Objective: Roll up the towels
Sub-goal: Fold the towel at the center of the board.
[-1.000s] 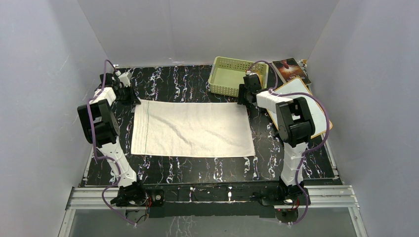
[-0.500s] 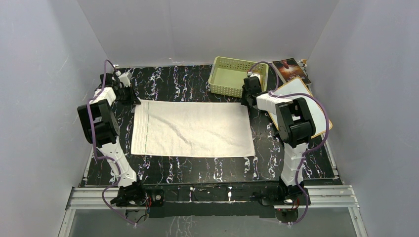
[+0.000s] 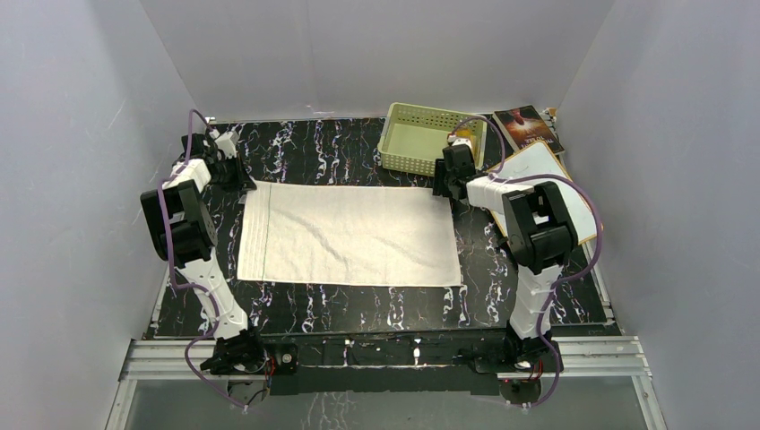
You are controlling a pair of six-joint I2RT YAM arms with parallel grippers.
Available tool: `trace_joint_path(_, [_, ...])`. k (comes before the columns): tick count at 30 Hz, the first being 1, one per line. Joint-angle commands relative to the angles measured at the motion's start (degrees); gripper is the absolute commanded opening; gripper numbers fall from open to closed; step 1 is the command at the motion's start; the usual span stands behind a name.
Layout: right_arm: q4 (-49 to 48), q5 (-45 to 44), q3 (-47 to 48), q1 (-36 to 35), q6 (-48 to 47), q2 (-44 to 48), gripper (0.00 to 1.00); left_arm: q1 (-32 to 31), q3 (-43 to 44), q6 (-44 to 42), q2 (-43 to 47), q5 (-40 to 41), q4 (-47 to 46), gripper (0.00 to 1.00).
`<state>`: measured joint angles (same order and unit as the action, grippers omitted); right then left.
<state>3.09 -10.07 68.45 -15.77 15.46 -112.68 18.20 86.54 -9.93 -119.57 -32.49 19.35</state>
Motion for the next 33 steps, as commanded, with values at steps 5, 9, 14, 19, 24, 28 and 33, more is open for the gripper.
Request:
trace_joint_path(5, [3.5,2.8,-3.8,-0.1,1.1,2.5,0.47,0.3,-0.9,0.4,4.6,-2.4,-0.2,0.00])
trace_joint_path(9, [3.4,2.4,-4.8,-0.2,0.7,2.4,0.45,0.3,-0.9,0.3,4.8,-2.4,0.0,0.00])
trace_joint_path(14, [4.8,-0.9,-3.7,-0.8,-0.7,0.7,0.45,0.2,-0.7,0.5,4.8,-2.5,-0.2,0.00])
trace_joint_path(19, [7.1,-5.2,-2.0,-2.6,-2.2,-1.8,0.42,0.1,-0.3,0.7,4.8,-2.6,0.1,0.00])
trace_joint_path(24, [8.2,-7.3,-1.0,-3.8,-2.5,-2.7,0.34,-0.1,-0.3,0.6,4.6,-2.6,0.2,0.00])
trace_joint_path(28, [8.4,-6.4,-0.2,-3.8,-2.3,-3.4,0.19,-0.1,-0.7,0.5,5.0,-2.5,0.0,0.00])
trace_joint_path(33, [9.2,-4.5,1.7,-3.6,-2.8,-4.0,0.00,-0.1,-0.8,0.6,5.5,-2.3,-0.2,0.00])
